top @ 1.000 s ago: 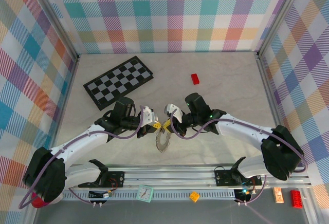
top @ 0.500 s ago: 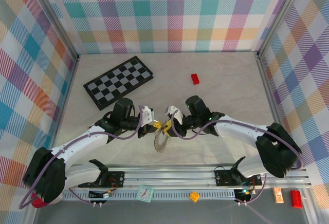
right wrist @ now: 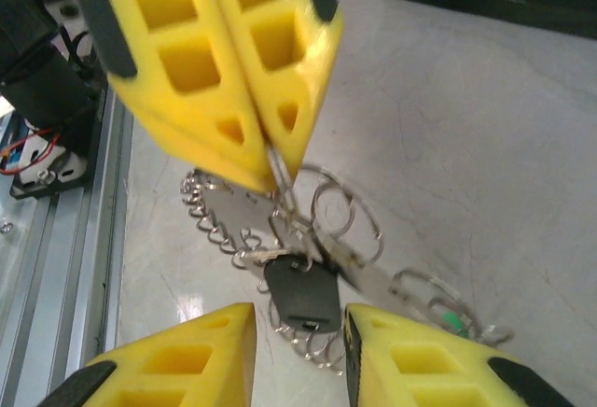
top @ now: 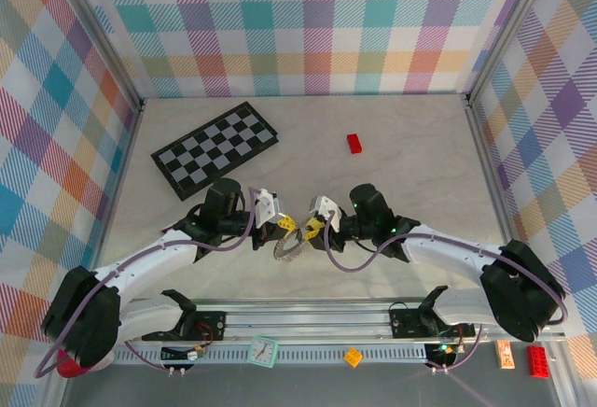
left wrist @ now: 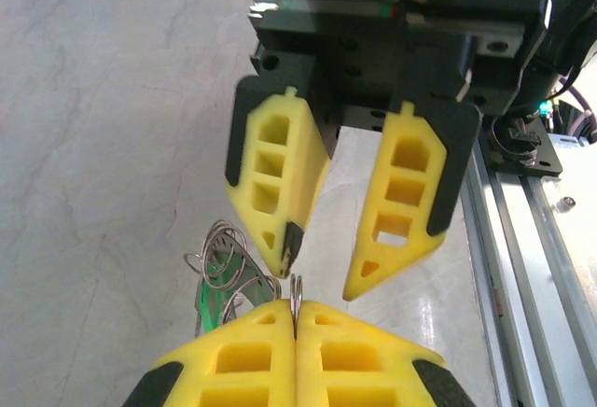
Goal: Put the keys on the keyring
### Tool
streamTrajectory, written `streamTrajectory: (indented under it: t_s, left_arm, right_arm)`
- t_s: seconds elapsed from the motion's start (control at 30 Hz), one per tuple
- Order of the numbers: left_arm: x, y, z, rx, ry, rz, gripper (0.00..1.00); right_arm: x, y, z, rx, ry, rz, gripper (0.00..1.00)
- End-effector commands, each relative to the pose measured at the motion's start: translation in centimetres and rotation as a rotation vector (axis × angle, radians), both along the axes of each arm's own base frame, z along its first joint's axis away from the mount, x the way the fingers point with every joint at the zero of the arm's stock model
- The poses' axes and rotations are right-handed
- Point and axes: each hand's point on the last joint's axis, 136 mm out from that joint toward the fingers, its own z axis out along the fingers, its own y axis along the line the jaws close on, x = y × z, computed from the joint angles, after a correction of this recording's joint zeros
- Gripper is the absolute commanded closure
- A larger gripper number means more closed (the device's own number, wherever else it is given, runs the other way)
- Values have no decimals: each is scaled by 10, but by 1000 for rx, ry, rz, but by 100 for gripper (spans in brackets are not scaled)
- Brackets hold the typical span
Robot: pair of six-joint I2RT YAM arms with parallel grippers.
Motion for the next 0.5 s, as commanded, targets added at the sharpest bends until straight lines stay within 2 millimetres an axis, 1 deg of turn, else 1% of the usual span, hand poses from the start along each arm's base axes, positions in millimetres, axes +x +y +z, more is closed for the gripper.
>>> streamTrajectory:
  t_s: [0.0, 0.1, 0.2, 0.33, 0.47]
  left_arm:
    - [-2, -7, 14, -48, 9, -18, 100]
    - [1, -7, 15, -53, 40, 12, 100]
    - [10, -7, 17, -48, 91, 86, 100]
    - [24, -2, 19, -47, 160, 229, 100]
    - [30, 2, 23, -65, 222, 345, 100]
  right_arm:
    - [-2, 5, -1, 28, -23, 1, 68]
    - [1, 8, -4, 39, -27, -24, 64]
    - [5, 14, -6, 41, -44, -56, 63]
    - [13, 15, -8, 40, -84, -132, 59]
    - [14, 18, -11, 25, -109, -168, 56]
